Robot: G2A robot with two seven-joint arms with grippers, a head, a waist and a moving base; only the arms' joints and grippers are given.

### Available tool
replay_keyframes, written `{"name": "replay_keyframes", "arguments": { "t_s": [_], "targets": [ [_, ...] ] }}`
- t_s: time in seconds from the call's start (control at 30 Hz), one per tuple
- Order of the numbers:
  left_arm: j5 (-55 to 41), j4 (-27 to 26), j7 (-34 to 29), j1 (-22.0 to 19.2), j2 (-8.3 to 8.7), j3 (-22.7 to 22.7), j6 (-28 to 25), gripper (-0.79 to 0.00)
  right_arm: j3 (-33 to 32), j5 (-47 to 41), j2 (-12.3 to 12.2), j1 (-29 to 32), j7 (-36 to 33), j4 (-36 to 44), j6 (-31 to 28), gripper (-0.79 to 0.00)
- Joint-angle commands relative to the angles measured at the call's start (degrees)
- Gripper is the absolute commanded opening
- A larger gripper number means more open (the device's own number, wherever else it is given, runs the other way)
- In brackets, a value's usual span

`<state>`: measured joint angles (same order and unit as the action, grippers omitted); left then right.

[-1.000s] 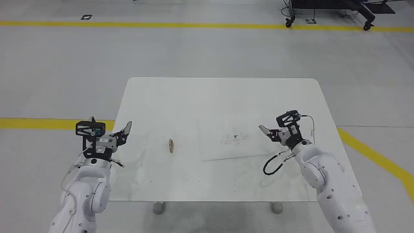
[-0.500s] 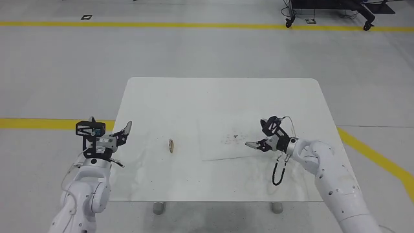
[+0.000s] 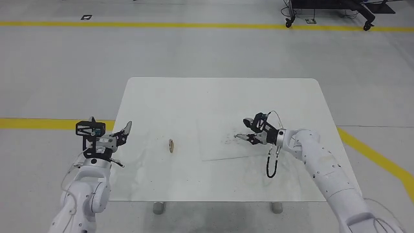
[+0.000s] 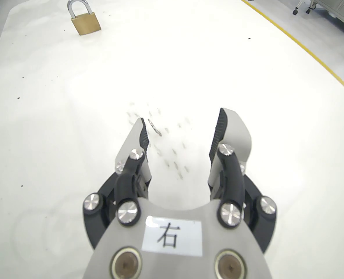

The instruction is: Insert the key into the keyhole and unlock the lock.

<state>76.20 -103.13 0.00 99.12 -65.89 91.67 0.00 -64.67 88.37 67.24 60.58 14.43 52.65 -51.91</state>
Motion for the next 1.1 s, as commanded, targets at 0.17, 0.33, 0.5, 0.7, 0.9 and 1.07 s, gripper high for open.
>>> {"name": "replay_keyframes", "arguments": {
  "t_s": [0.17,0.33,0.5,0.7,0.9,1.07],
  "targets": [
    [0.0,0.0,0.0,0.0,0.00,0.0,0.0,0.000,2.3,3.4,-0.2,-2.5,5.7,-3.2,-4.1,-0.256],
    [0.0,0.0,0.0,0.0,0.00,0.0,0.0,0.000,4.9,5.2,0.3,-4.3,4.8,-5.1,-4.2,-0.394],
    [0.0,0.0,0.0,0.0,0.00,0.0,0.0,0.000,7.1,5.6,0.9,-6.5,4.1,-7.1,-4.7,-0.379],
    [0.0,0.0,0.0,0.0,0.00,0.0,0.0,0.000,8.9,7.2,1.1,-7.8,6.2,-8.3,-5.0,-0.785],
    [0.0,0.0,0.0,0.0,0.00,0.0,0.0,0.000,10.1,9.3,0.8,-8.7,7.8,-8.5,-5.4,-0.785],
    [0.0,0.0,0.0,0.0,0.00,0.0,0.0,0.000,10.5,10.6,0.4,-8.9,8.7,-7.3,-5.0,-0.785]
  ]
}}
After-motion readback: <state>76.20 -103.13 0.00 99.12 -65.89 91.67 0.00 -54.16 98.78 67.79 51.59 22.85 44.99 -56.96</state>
